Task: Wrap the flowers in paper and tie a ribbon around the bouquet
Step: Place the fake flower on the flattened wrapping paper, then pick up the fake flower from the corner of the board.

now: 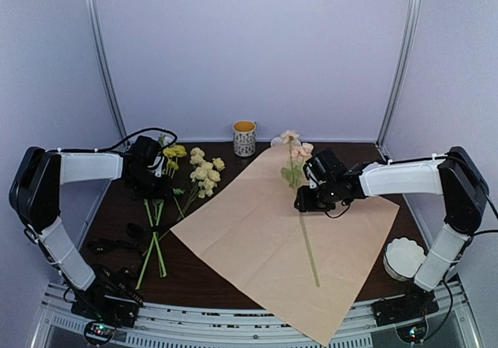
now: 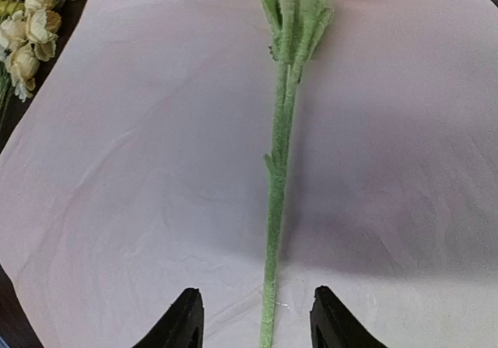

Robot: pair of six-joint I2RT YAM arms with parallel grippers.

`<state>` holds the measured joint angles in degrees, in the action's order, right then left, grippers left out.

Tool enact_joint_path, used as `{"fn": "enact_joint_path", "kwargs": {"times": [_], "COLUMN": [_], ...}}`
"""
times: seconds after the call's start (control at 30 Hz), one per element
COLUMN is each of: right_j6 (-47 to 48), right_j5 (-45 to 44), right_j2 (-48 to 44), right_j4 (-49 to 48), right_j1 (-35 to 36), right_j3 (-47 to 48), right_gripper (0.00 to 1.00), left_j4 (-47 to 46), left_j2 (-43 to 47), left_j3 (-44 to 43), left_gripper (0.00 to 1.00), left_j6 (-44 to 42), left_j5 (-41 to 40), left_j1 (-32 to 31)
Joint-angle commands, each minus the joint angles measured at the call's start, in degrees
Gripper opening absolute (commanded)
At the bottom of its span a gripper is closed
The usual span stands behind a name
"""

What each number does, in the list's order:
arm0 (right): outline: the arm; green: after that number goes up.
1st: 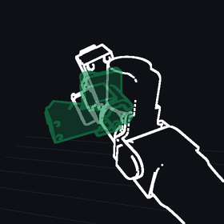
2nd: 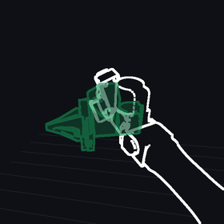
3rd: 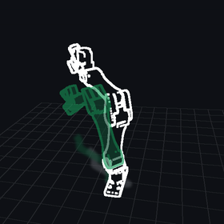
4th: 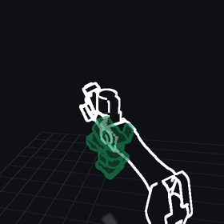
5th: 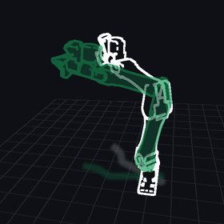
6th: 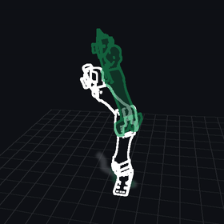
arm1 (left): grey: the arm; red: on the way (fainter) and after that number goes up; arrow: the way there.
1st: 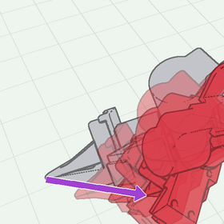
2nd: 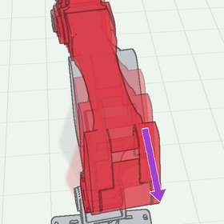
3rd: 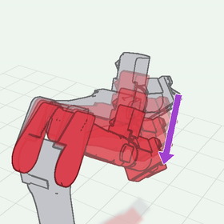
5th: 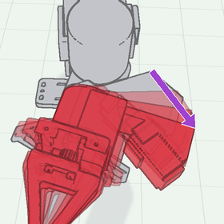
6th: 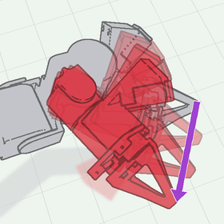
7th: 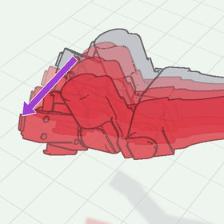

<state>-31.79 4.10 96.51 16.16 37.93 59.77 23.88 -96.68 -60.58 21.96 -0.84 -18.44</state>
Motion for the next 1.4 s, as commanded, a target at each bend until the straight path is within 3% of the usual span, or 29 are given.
{"fn": "enact_joint_path", "kwargs": {"times": [0.0,0.17,0.37,0.67,0.73,0.8,0.83,1.2,1.3,1.37], "right_j6": [1.8,4.5,6.4,6.4,6.5,6.4,6.4,6.5,6.4,6.6], "right_j5": [-6.6,-9.7,-10.0,-10.0,-10.1,-10.2,-10.2,-10.1,-9.9,-10.1], "right_j2": [1.2,0.3,-1.6,-4.7,-5.4,-6.1,-6.5,-9.1,-9.9,-10.5], "right_j4": [6.9,10.1,11.9,12.0,12.2,12.3,12.2,12.7,12.5,12.6], "right_j1": [0.1,0.4,1.6,1.9,1.8,1.9,1.9,2.0,2.0,2.0], "right_j3": [2.3,4.0,5.1,4.0,3.7,3.3,3.2,3.4,3.3,3.2], "right_gripper": [0.52,0.62,0.64,0.64,0.64,0.64,0.64,0.65,0.65,0.65], "left_j4": [-2.6,-4.1,-6.3,-8.4,-8.6,-9.3,-9.8,-6.6,-12.0,-21.4], "left_j2": [4.7,7.3,3.7,-3.9,-4.5,-3.8,-2.7,22.6,31.2,39.3], "left_j3": [1.7,4.8,8.0,7.6,7.9,8.9,9.7,9.6,12.5,17.2], "left_gripper": [0.51,0.53,0.52,0.40,0.30,0.08,0.00,0.00,0.00,0.00], "left_j6": [0.8,4.6,8.9,9.7,10.0,10.4,11.1,10.2,6.7,2.1], "left_j5": [-2.5,-2.6,0.3,5.0,5.8,5.5,4.7,-17.6,-21.1,-23.3], "left_j1": [1.3,6.8,11.4,11.9,11.9,11.9,11.8,11.9,11.8,10.2]}}
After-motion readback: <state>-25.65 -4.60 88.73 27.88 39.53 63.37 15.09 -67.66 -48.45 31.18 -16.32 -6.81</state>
